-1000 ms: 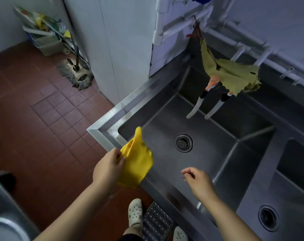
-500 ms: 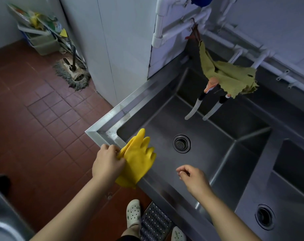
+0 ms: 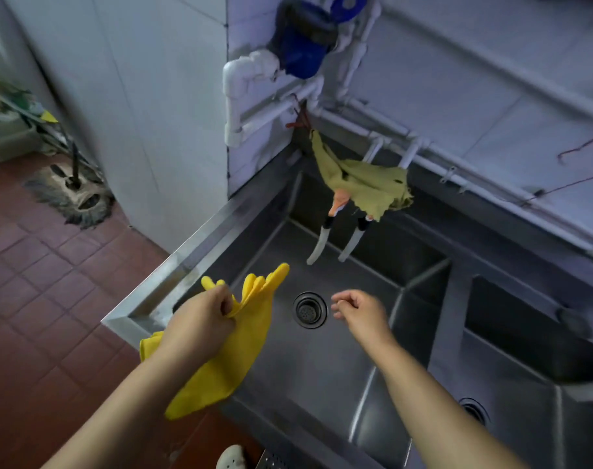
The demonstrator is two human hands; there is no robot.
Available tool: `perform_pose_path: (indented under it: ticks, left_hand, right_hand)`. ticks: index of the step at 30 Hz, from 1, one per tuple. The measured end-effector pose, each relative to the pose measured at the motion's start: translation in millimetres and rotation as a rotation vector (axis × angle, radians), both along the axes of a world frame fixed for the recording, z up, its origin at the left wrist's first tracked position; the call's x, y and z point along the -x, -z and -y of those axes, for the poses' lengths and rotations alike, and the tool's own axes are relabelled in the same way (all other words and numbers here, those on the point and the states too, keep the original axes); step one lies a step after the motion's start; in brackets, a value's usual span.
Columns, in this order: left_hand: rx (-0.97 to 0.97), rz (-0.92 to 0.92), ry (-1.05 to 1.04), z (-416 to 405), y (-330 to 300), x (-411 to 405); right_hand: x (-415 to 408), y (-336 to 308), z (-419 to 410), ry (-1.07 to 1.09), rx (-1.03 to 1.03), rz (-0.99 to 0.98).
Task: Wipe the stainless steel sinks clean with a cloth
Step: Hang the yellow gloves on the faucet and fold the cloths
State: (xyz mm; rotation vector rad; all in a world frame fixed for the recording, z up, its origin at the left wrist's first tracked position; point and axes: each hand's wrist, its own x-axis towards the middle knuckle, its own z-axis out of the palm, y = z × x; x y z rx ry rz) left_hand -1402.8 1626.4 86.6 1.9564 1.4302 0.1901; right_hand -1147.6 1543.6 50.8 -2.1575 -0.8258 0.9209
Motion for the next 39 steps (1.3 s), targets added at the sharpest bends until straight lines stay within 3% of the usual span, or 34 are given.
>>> perform_pose_path:
  ticks: [8, 15, 19, 23, 27, 39]
  left_hand:
    - [-0.155, 0.156, -0.089, -32, -38, -20]
    - [-0.115, 0.277, -0.189, -28, -39, -29]
    - [-0.119, 0.284, -0.173, -25, -44, -38]
    - [-0.134, 0.310, -0.131, -17, -51, -58]
    - [-0.161, 0.329, -0.072, 4, -62, -84]
    - [-0.114, 0.432, 0.307, 171, -98, -212]
  right_hand:
    - [-53, -54, -88, 0.444, -0.231, 0.125]
    - [-65, -74, -108, 0.444, -0.170, 0.240]
    - [-64, -97, -92, 0.464, -0.365, 0.224]
    - [-69, -130, -45, 0.566, -0.596, 0.197]
    - [-79, -153, 24, 0.615, -0.701, 0.213]
    - [-123, -162, 297, 0.924, -0.670, 0.380]
